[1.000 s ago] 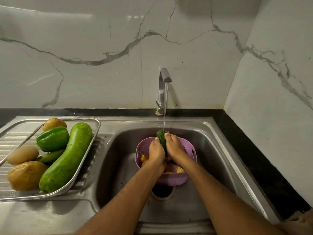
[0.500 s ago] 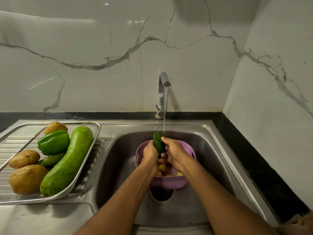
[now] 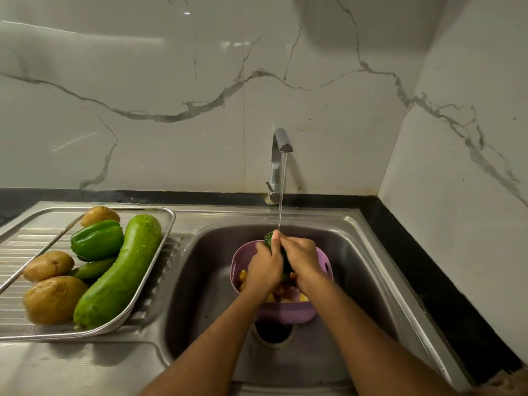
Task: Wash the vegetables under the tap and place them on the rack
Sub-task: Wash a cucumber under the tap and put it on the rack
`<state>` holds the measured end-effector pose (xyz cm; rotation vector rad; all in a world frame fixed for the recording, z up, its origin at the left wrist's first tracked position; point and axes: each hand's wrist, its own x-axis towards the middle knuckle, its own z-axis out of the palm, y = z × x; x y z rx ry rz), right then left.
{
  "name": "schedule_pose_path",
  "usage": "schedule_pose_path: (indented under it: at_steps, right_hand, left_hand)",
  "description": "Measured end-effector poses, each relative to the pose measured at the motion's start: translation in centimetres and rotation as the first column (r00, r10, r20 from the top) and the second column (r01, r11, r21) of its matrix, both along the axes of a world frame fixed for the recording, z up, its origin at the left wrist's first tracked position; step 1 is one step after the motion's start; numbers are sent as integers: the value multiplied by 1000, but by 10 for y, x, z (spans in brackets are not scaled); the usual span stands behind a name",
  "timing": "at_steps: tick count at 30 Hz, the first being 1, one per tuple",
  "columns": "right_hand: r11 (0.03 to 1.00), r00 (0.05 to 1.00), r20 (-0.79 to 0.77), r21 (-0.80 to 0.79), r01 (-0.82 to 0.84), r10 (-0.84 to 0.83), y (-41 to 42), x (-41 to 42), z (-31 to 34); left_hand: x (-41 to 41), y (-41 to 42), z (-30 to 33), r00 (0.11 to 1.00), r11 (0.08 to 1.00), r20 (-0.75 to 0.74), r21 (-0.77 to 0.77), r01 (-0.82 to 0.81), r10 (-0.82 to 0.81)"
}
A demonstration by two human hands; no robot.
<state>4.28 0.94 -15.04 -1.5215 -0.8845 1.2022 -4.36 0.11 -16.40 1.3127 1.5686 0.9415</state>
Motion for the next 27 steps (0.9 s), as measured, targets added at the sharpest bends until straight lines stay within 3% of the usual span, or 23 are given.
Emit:
schedule_pose_path:
  at_steps: [4, 8, 11, 15, 20, 27]
  right_hand:
    - [999, 1000, -1, 48, -15, 16, -4, 5, 0]
    - [998, 993, -107, 24, -49, 52, -1, 7, -5]
    - [997, 976, -212, -50, -63, 51, 0, 1, -1]
    - [991, 971, -234, -114, -73, 45, 4, -5, -3]
    - [988, 936, -349, -116, -98, 52, 9, 3, -9]
    - [990, 971, -237, -144, 4, -39, 13, 0, -11]
  left_hand:
    - [1, 4, -4, 998, 998, -5, 31, 62, -62]
    - [-2, 12, -6, 981, 1000, 191, 1, 26, -26]
    - [1, 9, -3, 959, 999, 278, 18, 48, -51]
    - [3, 6, 1, 937, 998, 342, 43, 55, -66]
    - [-2, 12, -2, 890, 996, 456, -93, 15, 29]
    - [2, 14, -8, 900, 996, 436, -76, 38, -1]
